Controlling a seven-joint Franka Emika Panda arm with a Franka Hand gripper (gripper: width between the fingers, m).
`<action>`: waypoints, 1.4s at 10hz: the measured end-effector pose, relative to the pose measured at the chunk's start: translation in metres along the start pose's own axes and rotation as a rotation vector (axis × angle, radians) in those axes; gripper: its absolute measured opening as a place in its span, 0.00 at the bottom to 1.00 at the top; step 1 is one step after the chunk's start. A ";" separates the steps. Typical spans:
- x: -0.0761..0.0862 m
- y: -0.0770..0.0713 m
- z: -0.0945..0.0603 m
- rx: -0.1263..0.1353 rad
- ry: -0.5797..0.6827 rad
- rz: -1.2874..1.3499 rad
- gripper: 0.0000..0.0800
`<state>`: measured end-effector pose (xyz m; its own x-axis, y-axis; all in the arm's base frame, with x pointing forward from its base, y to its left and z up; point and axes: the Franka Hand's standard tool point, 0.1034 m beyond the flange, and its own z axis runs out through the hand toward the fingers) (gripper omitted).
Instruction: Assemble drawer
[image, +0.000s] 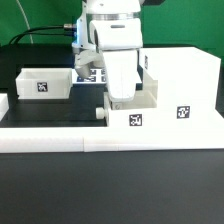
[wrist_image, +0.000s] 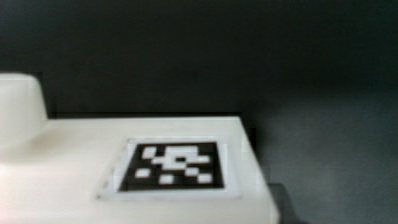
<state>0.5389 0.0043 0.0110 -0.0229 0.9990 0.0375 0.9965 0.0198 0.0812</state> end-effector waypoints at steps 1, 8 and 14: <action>0.000 0.000 0.000 -0.003 0.000 0.004 0.05; 0.015 0.004 -0.001 0.005 -0.034 -0.045 0.05; 0.012 0.004 -0.002 0.026 -0.055 -0.022 0.29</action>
Offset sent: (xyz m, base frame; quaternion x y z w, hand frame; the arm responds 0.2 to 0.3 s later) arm 0.0000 0.0000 0.0000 0.0000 0.0000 0.0000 1.0000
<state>0.5428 0.0167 0.0142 -0.0407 0.9990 -0.0191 0.9976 0.0417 0.0557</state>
